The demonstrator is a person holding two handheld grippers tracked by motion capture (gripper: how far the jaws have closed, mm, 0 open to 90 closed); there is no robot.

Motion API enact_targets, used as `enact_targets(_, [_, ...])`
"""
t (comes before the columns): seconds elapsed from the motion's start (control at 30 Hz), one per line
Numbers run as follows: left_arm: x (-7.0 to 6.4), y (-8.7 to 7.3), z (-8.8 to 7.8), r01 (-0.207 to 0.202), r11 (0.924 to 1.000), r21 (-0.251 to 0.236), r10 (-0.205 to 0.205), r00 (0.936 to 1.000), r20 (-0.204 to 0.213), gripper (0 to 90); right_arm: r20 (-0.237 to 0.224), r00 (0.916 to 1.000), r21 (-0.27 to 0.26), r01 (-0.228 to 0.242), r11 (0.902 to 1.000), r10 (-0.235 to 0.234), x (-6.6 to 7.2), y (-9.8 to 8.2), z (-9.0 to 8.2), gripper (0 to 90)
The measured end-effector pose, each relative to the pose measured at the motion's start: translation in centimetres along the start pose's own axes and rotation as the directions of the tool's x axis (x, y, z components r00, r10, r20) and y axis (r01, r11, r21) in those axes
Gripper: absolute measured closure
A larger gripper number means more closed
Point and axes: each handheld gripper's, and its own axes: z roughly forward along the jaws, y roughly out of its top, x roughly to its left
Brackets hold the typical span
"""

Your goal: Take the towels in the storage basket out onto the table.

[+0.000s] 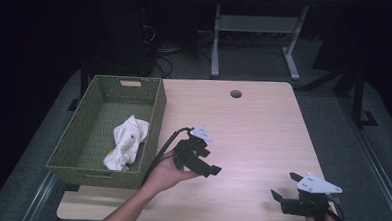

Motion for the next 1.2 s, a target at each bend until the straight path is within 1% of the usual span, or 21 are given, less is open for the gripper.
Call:
enact_targets(0.1, [0.6, 0.9, -1.0, 0.012, 0.9999, -0.003, -0.012, 0.9999, 0.004, 26.3, -0.002, 1.0000, 0.001, 0.001, 1.0000, -0.001, 0.0, 0.0, 0.0, 13.6])
enact_targets(0.13, [1.0, 1.3, -1.6, 0.030, 0.9995, -0.008, -0.030, 0.9994, 0.017, 26.1, -0.002, 1.0000, 0.002, 0.000, 1.0000, 0.000, 0.0, 0.0, 0.0, 13.6])
enact_targets(0.23, [1.4, 1.8, -2.4, 0.041, 0.9992, -0.003, -0.041, 0.9991, 0.009, 25.4, -0.002, 1.0000, 0.003, 0.001, 1.0000, -0.001, 0.0, 0.0, 0.0, 13.6])
enact_targets(0.27, [1.9, 2.1, -3.3, 0.045, 0.9990, -0.005, -0.045, 0.9989, 0.009, 25.3, -0.002, 1.0000, 0.002, 0.001, 1.0000, -0.001, 0.0, 0.0, 0.1, 13.6])
enact_targets(0.3, [1.9, 2.1, -3.3, 0.045, 0.9990, -0.005, -0.045, 0.9989, 0.009, 25.3, -0.002, 1.0000, 0.002, 0.001, 1.0000, -0.001, 0.0, 0.0, 0.1, 13.6])
enact_targets(0.37, [2.7, 2.4, -4.5, 0.082, 0.9964, -0.022, -0.081, 0.9965, 0.017, 24.7, -0.002, 1.0000, 0.001, 0.001, 1.0000, -0.001, 0.0, 0.0, 0.0, 13.6])
enact_targets(0.5, [3.7, 2.5, -6.0, 0.101, 0.9946, -0.025, -0.101, 0.9949, 0.005, 24.8, -0.004, 1.0000, 0.004, 0.002, 1.0000, -0.002, 0.0, 0.0, 0.1, 13.7])
enact_targets(0.53, [4.3, 2.4, -6.8, 0.118, 0.9928, -0.024, -0.118, 0.9931, -0.002, 24.8, -0.003, 1.0000, 0.004, 0.002, 1.0000, -0.002, 0.0, 0.0, 0.1, 13.6])
enact_targets(0.57, [4.3, 2.4, -6.8, 0.118, 0.9928, -0.024, -0.118, 0.9931, -0.002, 24.8, -0.003, 1.0000, 0.004, 0.002, 1.0000, -0.002, 0.0, 0.0, 0.1, 13.6])
enact_targets(0.63, [4.9, 2.2, -7.8, 0.141, 0.9894, -0.035, -0.141, 0.9899, -0.004, 24.8, -0.004, 1.0000, 0.004, 0.004, 1.0000, -0.004, 0.0, 0.0, 0.0, 13.6])
enact_targets(0.67, [5.3, 2.1, -8.4, 0.167, 0.9846, -0.050, -0.168, 0.9858, -0.006, 24.9, -0.004, 1.0000, 0.005, 0.004, 1.0000, -0.004, 0.0, 0.0, 0.1, 13.6])
enact_targets(0.77, [5.9, 1.8, -9.0, 0.182, 0.9818, -0.054, -0.184, 0.9826, -0.027, 25.0, -0.004, 1.0000, 0.007, 0.000, 1.0000, 0.000, 0.1, 0.0, 0.1, 13.6])
enact_targets(0.8, [6.6, 1.5, -9.6, 0.204, 0.9776, -0.054, -0.206, 0.9778, -0.039, 25.1, -0.004, 1.0000, 0.008, 0.000, 1.0000, 0.000, 0.1, 0.0, 0.1, 13.7])
enact_targets(0.83, [6.6, 1.5, -9.6, 0.204, 0.9776, -0.054, -0.206, 0.9778, -0.039, 25.1, -0.004, 1.0000, 0.007, -0.001, 1.0000, 0.001, 0.1, 0.0, 0.0, 13.7])
enact_targets(0.87, [7.2, 1.3, -10.2, 0.218, 0.9739, -0.062, -0.222, 0.9733, -0.058, 25.2, -0.003, 1.0000, 0.005, 0.000, 1.0000, 0.000, 0.1, 0.0, 0.0, 13.6])
enact_targets(0.9, [7.2, 1.3, -10.2, 0.218, 0.9739, -0.062, -0.222, 0.9733, -0.058, 25.4, -0.003, 1.0000, 0.005, 0.000, 1.0000, 0.000, 0.1, 0.0, 0.0, 13.6])
enact_targets(0.93, [7.7, 1.0, -10.7, 0.236, 0.9690, -0.072, -0.241, 0.9683, -0.065, 25.4, -0.002, 1.0000, 0.003, 0.001, 1.0000, -0.001, 0.0, 0.0, 0.1, 13.6])
enact_targets(0.97, [7.7, 1.0, -10.7, 0.236, 0.9690, -0.072, -0.241, 0.9683, -0.065, 25.4, -0.002, 1.0000, 0.005, -0.002, 1.0000, 0.002, 0.0, 0.0, 0.1, 13.6])
enact_targets(1.0, [8.1, 0.8, -11.0, 0.249, 0.9659, -0.071, -0.254, 0.9640, -0.078, 25.4, -0.002, 1.0000, 0.007, -0.002, 1.0000, 0.002, 0.0, -0.1, 0.1, 13.6])
enact_targets(1.13, [8.5, 0.4, -11.6, 0.254, 0.9652, -0.063, -0.259, 0.9601, -0.104, 25.4, -0.002, 1.0000, 0.007, -0.002, 1.0000, 0.002, 0.0, -0.1, 0.1, 13.7])
enact_targets(1.2, [8.9, 0.1, -12.3, 0.258, 0.9640, -0.065, -0.264, 0.9558, -0.129, 25.4, -0.004, 1.0000, 0.006, -0.003, 1.0000, 0.003, 0.1, -0.1, 0.1, 13.6])
